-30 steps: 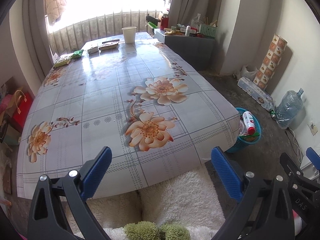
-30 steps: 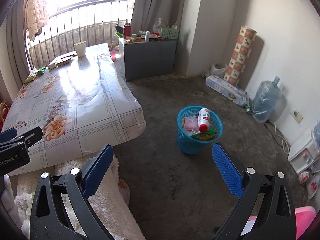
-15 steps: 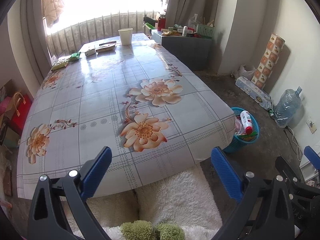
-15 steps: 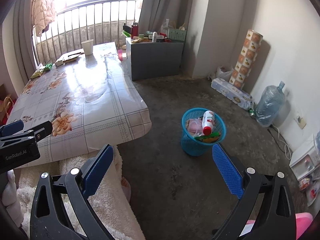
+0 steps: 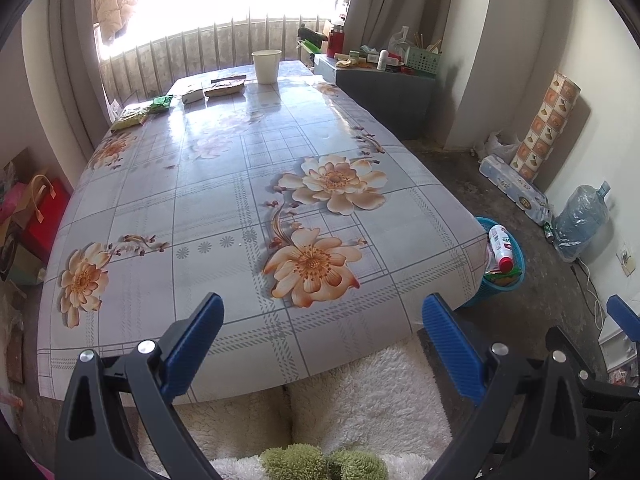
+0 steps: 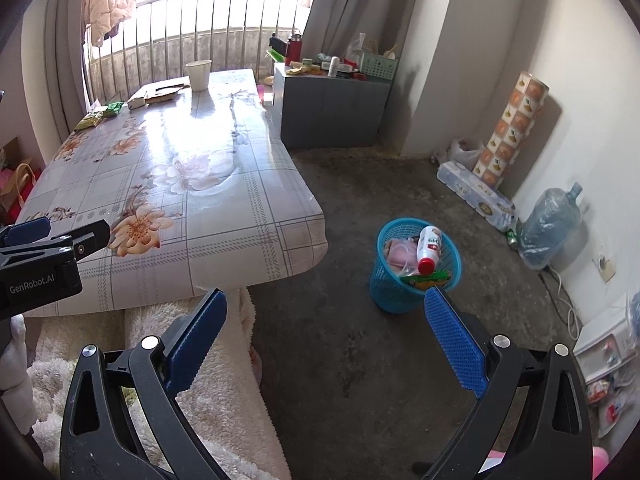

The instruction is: Collect trash

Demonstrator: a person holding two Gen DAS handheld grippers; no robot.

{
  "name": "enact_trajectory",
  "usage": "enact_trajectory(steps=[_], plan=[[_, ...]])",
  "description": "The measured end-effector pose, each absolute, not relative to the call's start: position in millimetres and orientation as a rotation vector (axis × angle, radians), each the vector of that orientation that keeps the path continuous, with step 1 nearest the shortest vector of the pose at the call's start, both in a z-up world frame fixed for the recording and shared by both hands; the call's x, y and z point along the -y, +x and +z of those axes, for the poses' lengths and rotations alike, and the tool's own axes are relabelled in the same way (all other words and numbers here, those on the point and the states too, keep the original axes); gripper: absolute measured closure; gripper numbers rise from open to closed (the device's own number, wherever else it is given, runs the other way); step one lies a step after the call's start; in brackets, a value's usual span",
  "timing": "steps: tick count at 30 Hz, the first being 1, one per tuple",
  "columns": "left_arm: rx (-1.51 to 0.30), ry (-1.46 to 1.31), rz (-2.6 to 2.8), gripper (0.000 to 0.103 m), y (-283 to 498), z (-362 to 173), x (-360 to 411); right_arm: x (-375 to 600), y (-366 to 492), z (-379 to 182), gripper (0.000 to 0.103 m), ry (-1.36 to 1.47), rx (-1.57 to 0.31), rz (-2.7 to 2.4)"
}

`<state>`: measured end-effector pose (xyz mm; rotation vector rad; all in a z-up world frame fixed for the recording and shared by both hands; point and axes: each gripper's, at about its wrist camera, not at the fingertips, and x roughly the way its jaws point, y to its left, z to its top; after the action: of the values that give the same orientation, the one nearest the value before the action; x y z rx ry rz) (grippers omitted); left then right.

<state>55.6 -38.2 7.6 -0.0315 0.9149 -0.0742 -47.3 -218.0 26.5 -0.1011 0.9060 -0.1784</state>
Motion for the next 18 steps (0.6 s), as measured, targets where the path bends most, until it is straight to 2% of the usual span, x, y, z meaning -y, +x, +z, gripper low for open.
enact_trajectory(steps=[18], plan=[[-0.979,-0.056,-0.068,0.006,100.2,24.1,11.6,202.8,6.9,41.8,0.008,-0.119,-1.043,-0.178]])
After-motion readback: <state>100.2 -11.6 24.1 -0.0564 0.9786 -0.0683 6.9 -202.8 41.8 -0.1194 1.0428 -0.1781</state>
